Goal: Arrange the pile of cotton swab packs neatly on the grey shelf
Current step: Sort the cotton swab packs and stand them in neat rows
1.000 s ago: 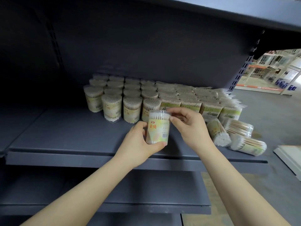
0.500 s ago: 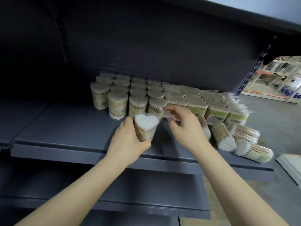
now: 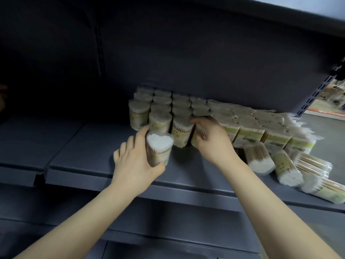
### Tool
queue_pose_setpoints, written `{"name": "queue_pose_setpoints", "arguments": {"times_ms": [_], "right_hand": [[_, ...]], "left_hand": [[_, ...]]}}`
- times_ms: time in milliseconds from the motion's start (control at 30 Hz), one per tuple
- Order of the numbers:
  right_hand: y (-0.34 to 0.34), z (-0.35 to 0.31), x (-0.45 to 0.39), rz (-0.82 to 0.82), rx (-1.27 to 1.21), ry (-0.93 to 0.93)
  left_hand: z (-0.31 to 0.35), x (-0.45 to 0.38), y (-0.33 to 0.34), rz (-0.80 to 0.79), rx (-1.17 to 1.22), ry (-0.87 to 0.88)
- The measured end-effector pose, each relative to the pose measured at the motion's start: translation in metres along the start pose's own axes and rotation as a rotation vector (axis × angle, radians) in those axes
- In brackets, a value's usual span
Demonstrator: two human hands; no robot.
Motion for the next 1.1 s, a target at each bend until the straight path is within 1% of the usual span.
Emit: {"name": "queue_pose_setpoints", "arguments": {"times_ms": [67, 167, 367, 467, 567, 900, 1100], "right_hand": [[0.004, -0.002, -0.009, 0.009, 0.018, -0.008], [0.01, -0.007, -0.023, 0.002, 0.054, -0.012], [0.02, -0.016, -0.037, -0.052, 0.083, -0.005], [0.023, -0.018, -0.04, -0.072, 0.099, -0.015], [0.023, -0.021, -0.044, -0.059, 0.073, -0.018], [0.039, -0.024, -0.061, -0.053, -0.001, -0.007], [0.048, -0.025, -0.068, -0.142, 0.029, -0.01]], "left_hand": [[-0.005, -0.002, -0.004, 0.009, 0.029, 0.123], [-0.012, -0.006, -0.006, 0.061, -0.011, 0.288], [-0.014, -0.009, -0.005, 0.075, -0.027, 0.4], [-0.011, -0.011, -0.006, 0.079, -0.043, 0.419], [-0.013, -0.017, -0.009, 0.087, -0.044, 0.401], [-0.028, -0.041, -0.017, 0.202, -0.114, 0.413], [-0.035, -0.058, -0.022, 0.238, -0.178, 0.41]]}}
Point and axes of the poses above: each hand's wrist, its own x-axis away from the middle knuckle, its own y-axis out of the palm, z = x × y, the point moved 1 cm from there along -x, towards the middle knuckle, and after that the axes turned 10 degrees about -y, right-handed, at the moved point
